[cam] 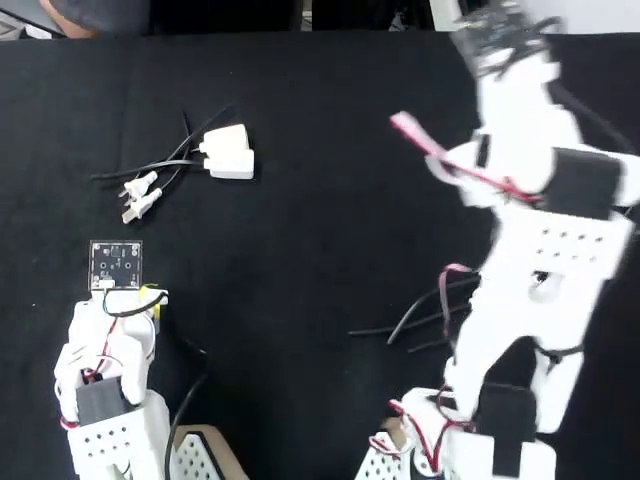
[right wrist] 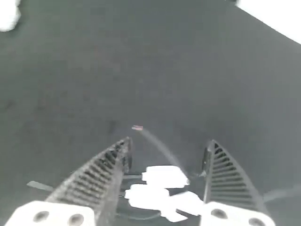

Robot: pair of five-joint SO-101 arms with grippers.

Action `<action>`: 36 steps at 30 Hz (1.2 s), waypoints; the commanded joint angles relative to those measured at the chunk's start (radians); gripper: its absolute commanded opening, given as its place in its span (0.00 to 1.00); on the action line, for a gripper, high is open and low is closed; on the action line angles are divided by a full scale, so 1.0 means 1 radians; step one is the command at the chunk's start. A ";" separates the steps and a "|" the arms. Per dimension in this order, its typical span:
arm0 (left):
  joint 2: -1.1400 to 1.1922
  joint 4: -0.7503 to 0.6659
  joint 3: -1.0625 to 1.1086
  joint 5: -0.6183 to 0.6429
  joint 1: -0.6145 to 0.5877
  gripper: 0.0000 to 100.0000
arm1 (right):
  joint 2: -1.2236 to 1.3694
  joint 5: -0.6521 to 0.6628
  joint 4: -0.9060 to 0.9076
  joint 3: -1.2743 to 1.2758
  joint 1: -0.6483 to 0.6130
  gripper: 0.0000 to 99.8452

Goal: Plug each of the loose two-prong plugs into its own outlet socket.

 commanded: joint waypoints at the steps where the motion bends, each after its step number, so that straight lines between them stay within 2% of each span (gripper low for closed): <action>1: -0.002 -0.020 0.019 0.002 0.027 0.15 | -0.022 -0.014 0.032 0.074 -0.150 0.23; 5: -0.002 -0.020 0.019 0.002 0.027 0.15 | -0.024 -0.031 0.017 0.243 -0.316 0.21; 9: -0.002 -0.020 0.019 0.002 0.027 0.15 | -0.065 -0.129 -0.144 0.501 -0.422 0.01; 10: -0.002 -0.020 0.019 0.002 0.027 0.15 | -0.087 -0.141 -0.199 0.568 -0.428 0.02; 13: -0.002 -0.021 0.019 0.002 0.027 0.15 | -0.156 -0.199 -0.359 0.760 -0.428 0.07; 16: -0.002 -0.021 0.019 0.002 0.027 0.15 | -0.213 -0.229 -0.489 0.921 -0.402 0.05; 21: -0.003 -0.021 0.015 0.002 0.028 0.15 | -0.229 -0.221 -0.729 1.124 -0.290 0.03; 23: -0.003 -0.021 0.010 0.002 0.033 0.15 | -0.229 -0.175 -0.786 1.171 -0.264 0.03; 27: 0.003 -0.021 -0.036 -0.018 0.119 0.15 | -0.229 -0.160 -0.933 1.277 -0.258 0.01; 32: 0.018 -0.021 -0.171 -0.061 0.189 0.15 | -0.229 -0.163 -0.953 1.305 -0.253 0.01; 36: 0.186 -0.092 -0.289 -0.020 0.185 0.15 | -0.229 -0.203 -0.956 1.302 -0.224 0.01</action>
